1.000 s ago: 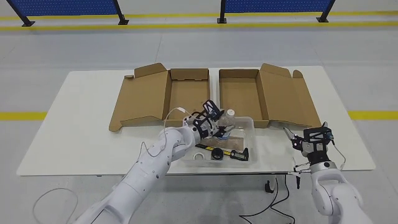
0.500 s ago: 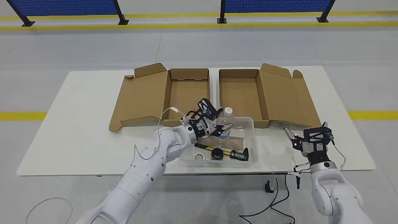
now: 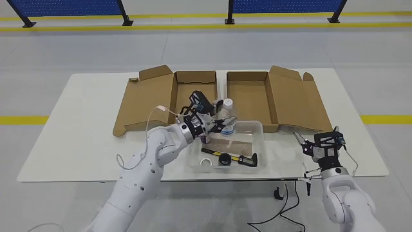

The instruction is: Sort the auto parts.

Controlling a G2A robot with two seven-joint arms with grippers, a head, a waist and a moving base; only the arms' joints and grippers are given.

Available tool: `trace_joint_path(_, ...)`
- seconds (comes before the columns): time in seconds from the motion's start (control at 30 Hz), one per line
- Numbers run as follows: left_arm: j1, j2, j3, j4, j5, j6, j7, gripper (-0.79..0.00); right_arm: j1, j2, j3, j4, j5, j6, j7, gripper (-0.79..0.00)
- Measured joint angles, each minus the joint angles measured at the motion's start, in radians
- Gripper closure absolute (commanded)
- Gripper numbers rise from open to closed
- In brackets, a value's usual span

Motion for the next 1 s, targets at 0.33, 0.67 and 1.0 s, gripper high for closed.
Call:
trace_joint_path(0.33,0.07,0.025,-0.07,-0.116,-0.022,-0.024,-0.054,0.0,0.0,0.0,0.0,0.0,0.0,0.0,0.0,-0.785)
trace_joint_path(0.67,0.053,0.029,-0.089,-0.081,-0.018,0.04,-0.036,0.0,0.0,0.0,0.0,0.0,0.0,0.0,0.0,-0.785)
trace_joint_path(1.0,-0.063,0.016,-0.076,0.083,0.093,0.242,0.072,0.0,0.0,0.0,0.0,0.0,0.0,0.0,0.0,-0.785)
